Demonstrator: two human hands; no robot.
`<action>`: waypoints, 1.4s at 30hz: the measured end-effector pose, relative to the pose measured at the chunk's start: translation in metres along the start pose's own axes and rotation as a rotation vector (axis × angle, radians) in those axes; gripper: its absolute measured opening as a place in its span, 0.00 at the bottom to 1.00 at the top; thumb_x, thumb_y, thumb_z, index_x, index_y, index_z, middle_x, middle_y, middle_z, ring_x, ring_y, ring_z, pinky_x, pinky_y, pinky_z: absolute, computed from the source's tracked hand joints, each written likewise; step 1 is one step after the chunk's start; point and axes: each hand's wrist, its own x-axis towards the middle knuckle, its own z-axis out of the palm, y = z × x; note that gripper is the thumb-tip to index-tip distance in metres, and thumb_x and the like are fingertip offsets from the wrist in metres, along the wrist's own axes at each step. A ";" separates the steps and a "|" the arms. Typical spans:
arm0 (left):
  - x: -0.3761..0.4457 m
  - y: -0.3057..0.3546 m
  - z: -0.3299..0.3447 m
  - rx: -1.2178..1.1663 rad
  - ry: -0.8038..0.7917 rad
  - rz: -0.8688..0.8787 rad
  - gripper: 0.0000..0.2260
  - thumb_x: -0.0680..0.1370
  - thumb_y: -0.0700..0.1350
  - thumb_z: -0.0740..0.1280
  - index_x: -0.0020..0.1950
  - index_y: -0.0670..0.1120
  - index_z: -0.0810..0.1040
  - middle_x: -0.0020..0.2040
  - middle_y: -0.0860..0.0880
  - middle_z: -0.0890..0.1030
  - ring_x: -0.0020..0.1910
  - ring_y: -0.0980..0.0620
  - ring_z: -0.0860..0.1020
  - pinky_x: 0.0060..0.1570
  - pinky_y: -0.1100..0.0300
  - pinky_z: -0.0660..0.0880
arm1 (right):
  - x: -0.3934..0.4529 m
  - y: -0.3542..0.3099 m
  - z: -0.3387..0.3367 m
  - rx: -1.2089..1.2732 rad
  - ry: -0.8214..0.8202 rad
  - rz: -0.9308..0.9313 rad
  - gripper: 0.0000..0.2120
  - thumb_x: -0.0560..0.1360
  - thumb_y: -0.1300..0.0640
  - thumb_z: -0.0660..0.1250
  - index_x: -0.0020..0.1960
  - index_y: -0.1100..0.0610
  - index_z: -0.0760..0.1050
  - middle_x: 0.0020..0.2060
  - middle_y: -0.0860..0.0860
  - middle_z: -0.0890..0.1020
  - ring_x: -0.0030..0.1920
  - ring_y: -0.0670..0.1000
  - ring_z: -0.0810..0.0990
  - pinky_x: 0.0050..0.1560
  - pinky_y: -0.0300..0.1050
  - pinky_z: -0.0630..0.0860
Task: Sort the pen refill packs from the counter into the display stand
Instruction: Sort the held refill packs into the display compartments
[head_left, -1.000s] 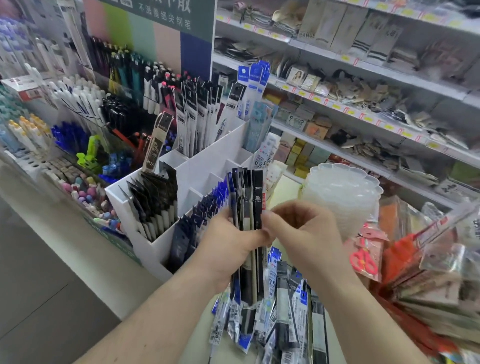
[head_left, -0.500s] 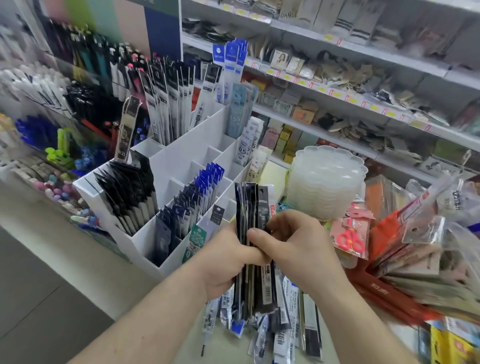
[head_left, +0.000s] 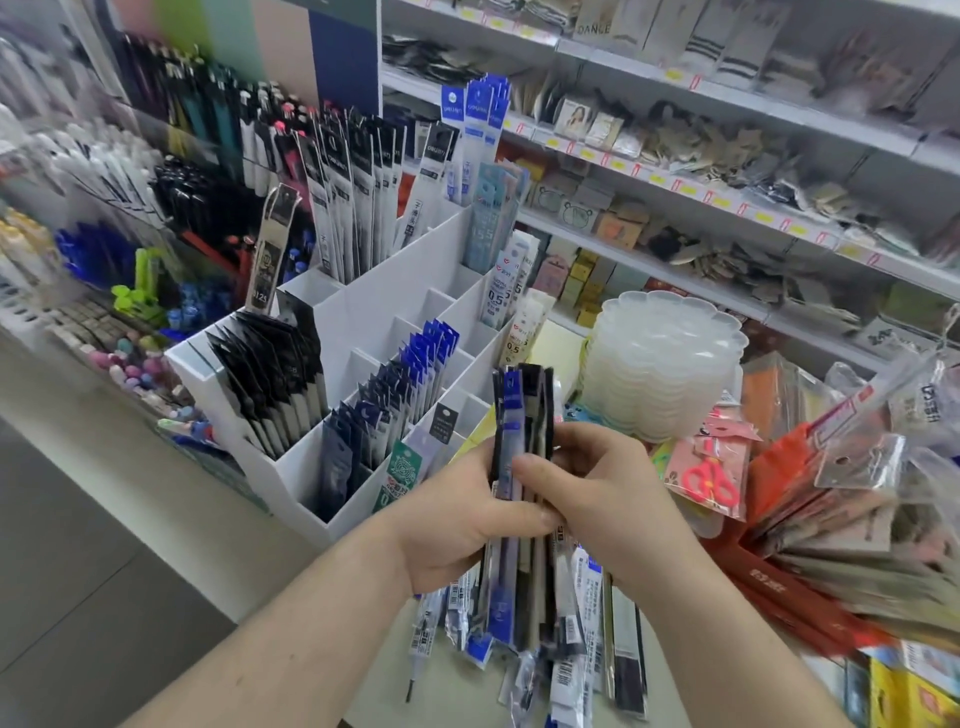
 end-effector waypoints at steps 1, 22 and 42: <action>0.000 -0.001 -0.001 -0.007 0.024 -0.008 0.25 0.72 0.30 0.71 0.67 0.41 0.73 0.52 0.45 0.84 0.53 0.50 0.83 0.50 0.58 0.79 | -0.001 0.001 -0.003 0.066 -0.016 0.016 0.04 0.75 0.62 0.71 0.46 0.55 0.84 0.37 0.58 0.85 0.37 0.52 0.83 0.38 0.49 0.80; 0.004 -0.010 0.010 -0.036 0.169 -0.034 0.14 0.74 0.30 0.70 0.57 0.42 0.78 0.44 0.43 0.84 0.43 0.47 0.84 0.43 0.52 0.80 | -0.010 0.012 -0.005 0.274 0.198 -0.076 0.05 0.76 0.65 0.70 0.49 0.56 0.82 0.44 0.54 0.87 0.47 0.59 0.86 0.51 0.63 0.82; 0.003 -0.005 0.002 -0.076 0.244 -0.084 0.14 0.77 0.34 0.68 0.63 0.40 0.77 0.55 0.36 0.83 0.54 0.35 0.82 0.53 0.42 0.80 | -0.005 0.011 -0.012 0.290 0.206 0.047 0.07 0.76 0.62 0.71 0.40 0.62 0.77 0.28 0.55 0.72 0.27 0.49 0.67 0.29 0.43 0.64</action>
